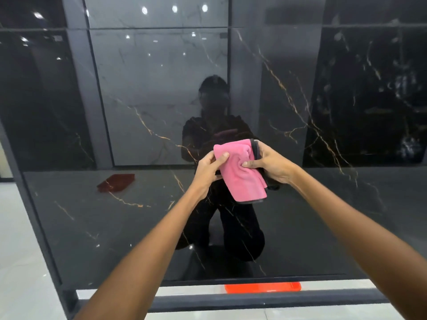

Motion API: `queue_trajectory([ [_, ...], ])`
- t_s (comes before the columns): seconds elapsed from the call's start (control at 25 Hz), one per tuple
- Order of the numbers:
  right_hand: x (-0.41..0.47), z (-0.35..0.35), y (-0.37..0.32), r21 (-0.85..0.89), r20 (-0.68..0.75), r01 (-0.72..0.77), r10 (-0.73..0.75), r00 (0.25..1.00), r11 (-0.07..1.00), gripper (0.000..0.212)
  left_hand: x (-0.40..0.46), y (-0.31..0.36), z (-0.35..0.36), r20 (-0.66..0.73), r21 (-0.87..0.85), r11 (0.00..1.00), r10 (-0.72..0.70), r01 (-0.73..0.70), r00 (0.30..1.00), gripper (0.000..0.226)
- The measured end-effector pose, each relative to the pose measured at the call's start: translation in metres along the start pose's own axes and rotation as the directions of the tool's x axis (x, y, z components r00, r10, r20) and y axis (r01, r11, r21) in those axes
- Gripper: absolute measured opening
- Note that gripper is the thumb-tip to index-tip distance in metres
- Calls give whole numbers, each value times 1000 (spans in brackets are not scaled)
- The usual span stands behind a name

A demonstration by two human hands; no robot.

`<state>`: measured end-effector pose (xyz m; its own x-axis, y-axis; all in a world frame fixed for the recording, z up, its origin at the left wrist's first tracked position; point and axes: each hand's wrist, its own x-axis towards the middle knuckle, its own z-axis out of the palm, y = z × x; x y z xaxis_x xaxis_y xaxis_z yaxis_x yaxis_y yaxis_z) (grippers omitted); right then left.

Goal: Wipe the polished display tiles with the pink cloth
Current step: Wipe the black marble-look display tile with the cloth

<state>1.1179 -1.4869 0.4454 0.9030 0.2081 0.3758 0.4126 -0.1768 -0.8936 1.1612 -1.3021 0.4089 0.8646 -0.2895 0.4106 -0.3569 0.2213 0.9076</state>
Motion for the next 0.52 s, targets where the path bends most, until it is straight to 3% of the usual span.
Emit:
queue_trajectory([
  [0.16, -7, 10, 2, -14, -263, 40, -42, 964, 999, 68, 13, 9, 21, -210, 81, 994, 90, -74, 973, 21],
  [0.28, 0, 12, -6, -321, -343, 106, -220, 913, 941, 81, 29, 23, 36, -290, 245, 960, 208, -138, 934, 23],
  [0.36, 17, 7, -16, -530, -408, 196, -451, 794, 825, 72, 44, 40, 43, -304, 446, 873, 356, -199, 883, 29],
  [0.44, 37, 1, -22, -710, -401, 253, -673, 621, 657, 48, 62, 53, 44, -287, 669, 705, 538, -236, 793, 35],
  [0.52, 59, -11, -19, -862, -386, 103, -774, 501, 496, 37, 77, 59, 39, -279, 793, 566, 667, -226, 691, 35],
])
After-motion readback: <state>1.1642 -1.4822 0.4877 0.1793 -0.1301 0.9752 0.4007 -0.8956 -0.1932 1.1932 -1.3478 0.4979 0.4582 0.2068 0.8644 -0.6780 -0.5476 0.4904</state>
